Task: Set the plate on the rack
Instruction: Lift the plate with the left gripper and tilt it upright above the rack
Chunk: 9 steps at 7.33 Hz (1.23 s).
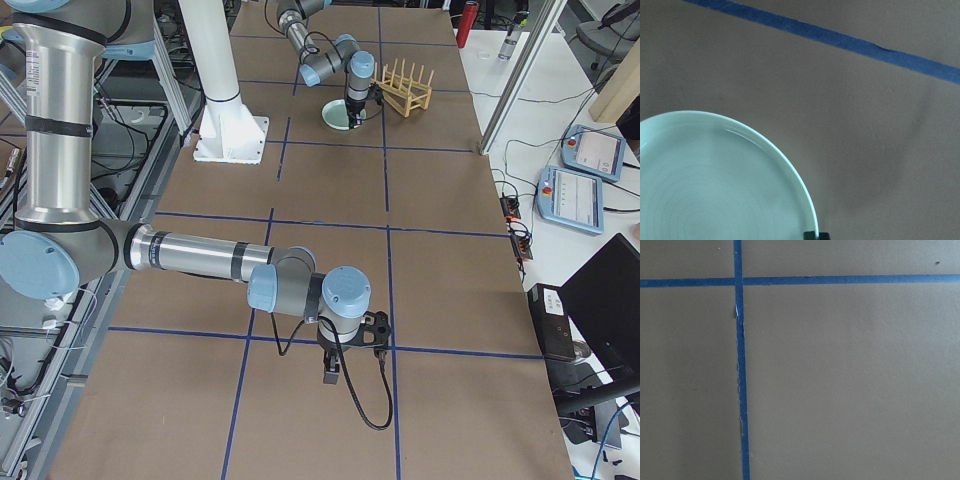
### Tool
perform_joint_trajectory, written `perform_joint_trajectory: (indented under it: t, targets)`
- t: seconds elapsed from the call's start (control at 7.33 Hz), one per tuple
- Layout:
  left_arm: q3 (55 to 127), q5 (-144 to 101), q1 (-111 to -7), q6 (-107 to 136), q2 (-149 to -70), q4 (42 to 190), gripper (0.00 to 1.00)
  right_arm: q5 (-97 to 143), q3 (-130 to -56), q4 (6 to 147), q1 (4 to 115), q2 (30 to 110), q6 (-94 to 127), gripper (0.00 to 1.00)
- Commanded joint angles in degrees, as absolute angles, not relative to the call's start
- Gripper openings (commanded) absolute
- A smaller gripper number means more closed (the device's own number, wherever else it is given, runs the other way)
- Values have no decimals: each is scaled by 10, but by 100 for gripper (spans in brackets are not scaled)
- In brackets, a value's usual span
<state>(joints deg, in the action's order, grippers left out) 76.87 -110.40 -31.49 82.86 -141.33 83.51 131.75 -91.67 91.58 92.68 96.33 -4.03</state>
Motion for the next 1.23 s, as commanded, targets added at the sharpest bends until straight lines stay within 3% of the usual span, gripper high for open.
perform_joint_trajectory:
  t: [0.0,0.27,0.41,1.09]
  targets:
    - [838,-1110,-326,828,-1413,832,0,1317,-917,916,926,963,-40,100]
    - [937,-1153,-380,854,-1412,845,0,1317,-917,916,926,963,-40,100]
    - [951,-1183,-420,880,-1408,929,0,1317,-917,916,926,963,-40,100]
    - [941,-1252,-578,1087,-1308,1463,0,1317,-917,916,926,963,-40,100]
